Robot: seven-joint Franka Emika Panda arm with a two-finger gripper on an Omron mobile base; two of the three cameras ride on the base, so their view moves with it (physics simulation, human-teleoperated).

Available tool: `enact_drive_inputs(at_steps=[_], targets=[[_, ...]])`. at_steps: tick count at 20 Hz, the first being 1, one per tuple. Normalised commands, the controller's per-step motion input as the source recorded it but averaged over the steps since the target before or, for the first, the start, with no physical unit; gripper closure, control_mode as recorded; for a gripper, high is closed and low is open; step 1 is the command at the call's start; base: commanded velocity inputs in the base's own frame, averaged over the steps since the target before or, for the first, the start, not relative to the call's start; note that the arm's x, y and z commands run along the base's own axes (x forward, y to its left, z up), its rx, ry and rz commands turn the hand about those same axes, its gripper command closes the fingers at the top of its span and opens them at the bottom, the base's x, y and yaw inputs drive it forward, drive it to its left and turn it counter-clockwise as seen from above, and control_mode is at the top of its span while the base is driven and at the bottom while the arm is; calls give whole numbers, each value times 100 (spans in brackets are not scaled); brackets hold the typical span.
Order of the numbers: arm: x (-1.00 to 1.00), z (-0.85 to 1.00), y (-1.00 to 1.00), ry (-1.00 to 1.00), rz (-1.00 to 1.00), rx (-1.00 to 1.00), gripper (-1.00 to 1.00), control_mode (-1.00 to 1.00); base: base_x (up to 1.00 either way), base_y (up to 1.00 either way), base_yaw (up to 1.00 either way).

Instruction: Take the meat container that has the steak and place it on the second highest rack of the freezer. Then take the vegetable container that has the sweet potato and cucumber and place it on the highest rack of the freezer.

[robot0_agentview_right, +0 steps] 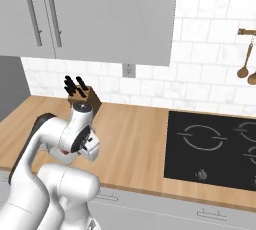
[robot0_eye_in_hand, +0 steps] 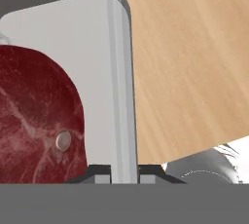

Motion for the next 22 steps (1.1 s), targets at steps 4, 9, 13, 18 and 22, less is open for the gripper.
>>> enact_drive_inputs(at_steps=[4,9,13,18,22], targets=[[-13,75,0,-14,0,0,100,-100,0,0,0],[0,75,0,-8,0,0,100,-100,0,0,0],[-4,66,0,-4,0,0,100,-100,0,0,0],[0,54,0,-1,-1,0,100,-100,0,0,0],[0,17,0,0,-1,0,100,-100,0,0,0]])
